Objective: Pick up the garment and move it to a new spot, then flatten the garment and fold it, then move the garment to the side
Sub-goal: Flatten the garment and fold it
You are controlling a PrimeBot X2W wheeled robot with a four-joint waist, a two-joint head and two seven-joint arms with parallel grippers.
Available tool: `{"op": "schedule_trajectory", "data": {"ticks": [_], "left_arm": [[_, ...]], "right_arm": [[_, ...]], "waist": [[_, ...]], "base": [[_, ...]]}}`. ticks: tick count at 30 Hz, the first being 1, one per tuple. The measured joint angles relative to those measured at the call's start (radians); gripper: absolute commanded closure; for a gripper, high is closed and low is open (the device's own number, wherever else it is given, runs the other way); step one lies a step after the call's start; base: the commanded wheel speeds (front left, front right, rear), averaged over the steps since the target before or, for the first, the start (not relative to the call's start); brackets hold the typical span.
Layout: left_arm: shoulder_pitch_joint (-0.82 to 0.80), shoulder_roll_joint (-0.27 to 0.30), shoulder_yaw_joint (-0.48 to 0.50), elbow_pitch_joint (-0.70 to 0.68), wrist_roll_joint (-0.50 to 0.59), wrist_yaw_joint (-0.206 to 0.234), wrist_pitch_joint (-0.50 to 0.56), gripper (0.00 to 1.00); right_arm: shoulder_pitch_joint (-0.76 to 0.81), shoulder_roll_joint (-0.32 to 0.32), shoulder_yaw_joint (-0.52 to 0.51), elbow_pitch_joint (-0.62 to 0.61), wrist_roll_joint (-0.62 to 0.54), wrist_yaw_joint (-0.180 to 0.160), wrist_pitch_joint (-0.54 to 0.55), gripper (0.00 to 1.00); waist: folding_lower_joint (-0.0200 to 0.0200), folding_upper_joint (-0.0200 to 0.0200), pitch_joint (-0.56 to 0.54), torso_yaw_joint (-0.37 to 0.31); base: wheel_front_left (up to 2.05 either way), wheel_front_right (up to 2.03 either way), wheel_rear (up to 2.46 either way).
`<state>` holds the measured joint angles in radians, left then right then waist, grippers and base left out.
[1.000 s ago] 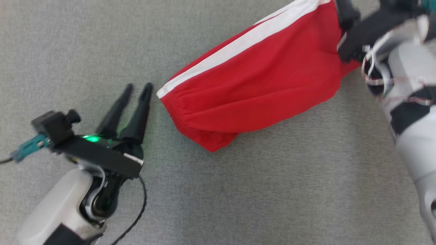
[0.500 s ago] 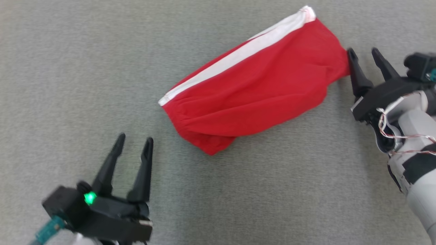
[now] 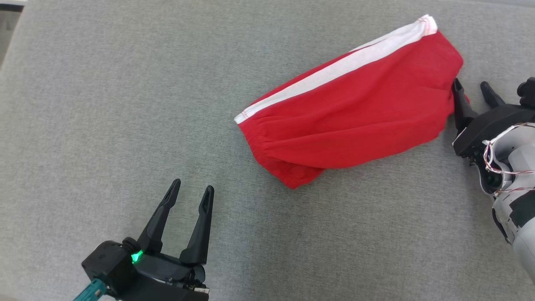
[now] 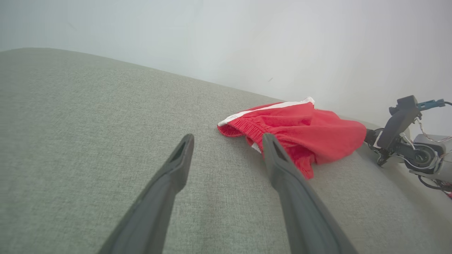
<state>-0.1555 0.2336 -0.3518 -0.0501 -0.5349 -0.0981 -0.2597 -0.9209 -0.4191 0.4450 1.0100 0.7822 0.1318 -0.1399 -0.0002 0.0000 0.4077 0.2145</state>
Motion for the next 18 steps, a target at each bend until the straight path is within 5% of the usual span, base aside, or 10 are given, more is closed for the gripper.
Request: {"op": "schedule_trajectory", "data": {"ticks": [18], "left_arm": [[-0.001,-0.013,0.012,0.002,0.054,-0.026,0.000,0.00]], "right_arm": [[-0.060,0.025,0.011,0.002,0.062,0.000,-0.045,0.06]], "waist": [[0.0002,0.0000,-0.001,0.012]], "base": [[0.00,0.00,0.00]]}}
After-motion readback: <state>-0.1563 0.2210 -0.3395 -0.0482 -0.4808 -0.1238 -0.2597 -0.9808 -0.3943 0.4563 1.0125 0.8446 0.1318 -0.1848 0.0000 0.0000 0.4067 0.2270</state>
